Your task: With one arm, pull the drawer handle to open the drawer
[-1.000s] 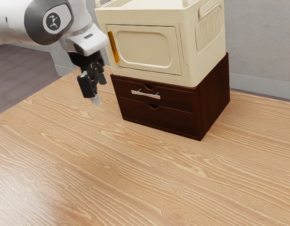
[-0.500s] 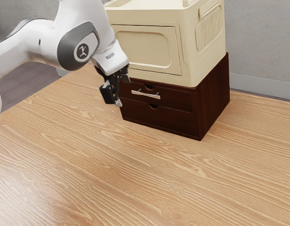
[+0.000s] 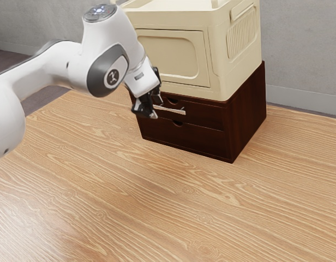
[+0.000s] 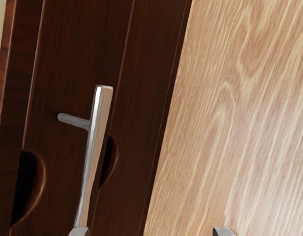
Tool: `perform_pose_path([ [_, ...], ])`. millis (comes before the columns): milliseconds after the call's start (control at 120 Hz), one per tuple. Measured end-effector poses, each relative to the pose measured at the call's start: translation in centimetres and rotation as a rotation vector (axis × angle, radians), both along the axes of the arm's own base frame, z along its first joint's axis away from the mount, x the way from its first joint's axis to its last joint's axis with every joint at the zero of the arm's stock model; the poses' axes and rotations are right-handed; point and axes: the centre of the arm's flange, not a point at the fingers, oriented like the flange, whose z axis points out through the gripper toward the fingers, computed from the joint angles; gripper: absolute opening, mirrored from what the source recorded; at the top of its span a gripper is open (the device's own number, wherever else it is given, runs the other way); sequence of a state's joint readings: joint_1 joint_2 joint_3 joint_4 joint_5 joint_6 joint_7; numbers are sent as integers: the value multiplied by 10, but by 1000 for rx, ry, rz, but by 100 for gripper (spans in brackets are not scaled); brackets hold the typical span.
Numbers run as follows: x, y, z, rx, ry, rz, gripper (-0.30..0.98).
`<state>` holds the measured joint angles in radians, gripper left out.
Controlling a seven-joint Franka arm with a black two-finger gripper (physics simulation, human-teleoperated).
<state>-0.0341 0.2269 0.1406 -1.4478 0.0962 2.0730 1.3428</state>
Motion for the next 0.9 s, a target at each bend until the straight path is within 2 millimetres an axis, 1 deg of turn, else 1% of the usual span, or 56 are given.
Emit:
perform_pose_path([
  [150,10,5,-14,3,-7,-9,23],
  [283,16,8,-18,-8,-22,-15,20],
  [375,20,12,-19,-11,-38,-20,19],
  [525,25,12,-21,-23,-61,-36,18],
  [717,33,11,-35,-36,-60,-52,18],
  [900,34,12,-40,-36,-59,-63,16],
])
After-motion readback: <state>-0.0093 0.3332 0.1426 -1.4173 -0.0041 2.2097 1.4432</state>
